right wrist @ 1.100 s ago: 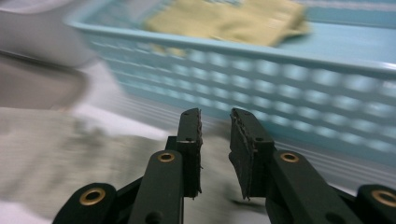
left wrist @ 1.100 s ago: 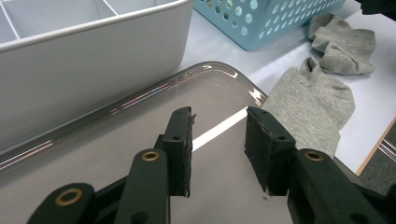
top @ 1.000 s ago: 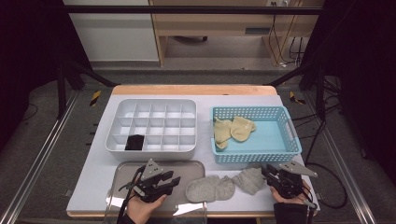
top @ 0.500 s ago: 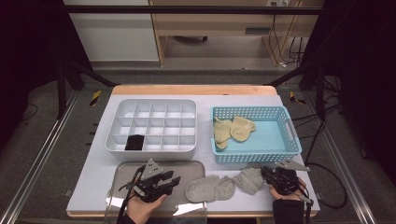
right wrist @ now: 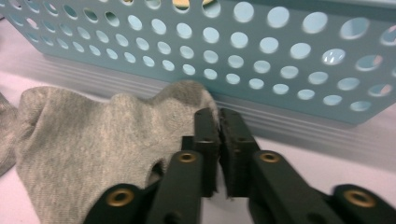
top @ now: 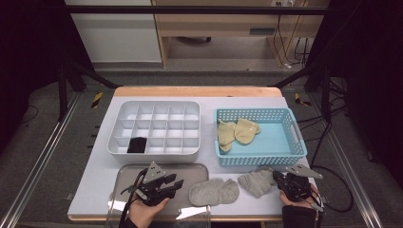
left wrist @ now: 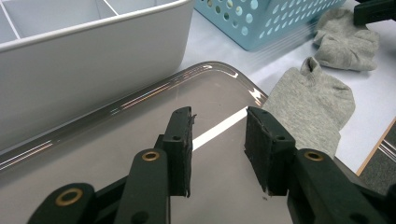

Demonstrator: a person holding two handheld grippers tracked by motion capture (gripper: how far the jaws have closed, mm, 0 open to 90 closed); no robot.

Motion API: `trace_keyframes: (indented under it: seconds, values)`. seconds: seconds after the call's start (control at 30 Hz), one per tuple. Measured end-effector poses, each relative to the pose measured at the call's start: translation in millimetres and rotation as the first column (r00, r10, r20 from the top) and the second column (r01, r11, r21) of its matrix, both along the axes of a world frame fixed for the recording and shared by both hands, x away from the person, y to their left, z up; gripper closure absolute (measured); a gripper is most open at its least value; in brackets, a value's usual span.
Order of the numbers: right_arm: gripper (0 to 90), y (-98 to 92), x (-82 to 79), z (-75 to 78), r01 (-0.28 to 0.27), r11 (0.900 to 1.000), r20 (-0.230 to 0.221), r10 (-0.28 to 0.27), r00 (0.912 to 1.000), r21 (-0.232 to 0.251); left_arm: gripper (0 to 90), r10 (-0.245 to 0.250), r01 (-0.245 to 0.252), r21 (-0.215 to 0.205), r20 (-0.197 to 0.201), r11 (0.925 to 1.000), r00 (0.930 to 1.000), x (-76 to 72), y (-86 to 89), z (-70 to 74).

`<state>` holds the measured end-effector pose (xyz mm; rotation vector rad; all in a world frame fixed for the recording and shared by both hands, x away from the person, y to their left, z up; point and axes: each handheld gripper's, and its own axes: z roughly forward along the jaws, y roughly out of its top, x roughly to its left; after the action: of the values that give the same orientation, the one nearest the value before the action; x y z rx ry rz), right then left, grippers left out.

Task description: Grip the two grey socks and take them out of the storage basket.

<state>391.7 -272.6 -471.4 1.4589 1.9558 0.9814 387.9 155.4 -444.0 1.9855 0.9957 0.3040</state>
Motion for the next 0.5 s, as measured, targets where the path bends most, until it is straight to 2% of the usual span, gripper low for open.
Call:
trace_keyframes:
  seconds: [0.13, 0.2, 0.27, 0.4, 0.43, 0.5]
  values:
    - [77.6, 0.7, -5.8, 5.1, -0.053, 0.999, 0.066, 0.052, 0.9965, 0.007, 60.8, 0.002, -0.002, -0.004, 0.001, 1.0, 1.0, -0.1, 0.6, 0.5]
    - [77.6, 3.5, -9.8, 8.5, -0.099, 0.995, 0.087, 0.097, 0.9916, 0.023, 60.9, 0.005, -0.005, -0.008, 0.001, 1.0, 1.0, -0.2, 0.7, 0.6]
    - [77.8, 9.6, -14.2, 9.8, -0.156, 0.986, 0.088, 0.151, 0.9847, 0.059, 60.9, 0.004, -0.004, -0.009, 0.003, 1.0, 1.0, -0.5, 0.4, 0.7]
    - [76.7, 26.5, -19.4, 7.2, -0.244, 0.968, 0.075, 0.24, 0.9679, 0.054, 61.0, 0.001, 0.0, -0.009, 0.008, 1.0, 1.0, -1.6, 0.8, 2.5]
    - [75.4, 31.8, -21.6, 5.8, -0.264, 0.962, 0.061, 0.261, 0.9635, 0.065, 61.2, 0.003, -0.002, -0.012, 0.011, 0.9999, 0.9999, -1.8, 1.0, 2.9]
    - [73.8, 38.1, -23.6, 2.2, -0.285, 0.956, 0.05, 0.282, 0.9581, 0.064, 61.3, 0.005, -0.005, -0.017, 0.013, 0.9998, 0.9999, -2.2, 1.4, 3.9]
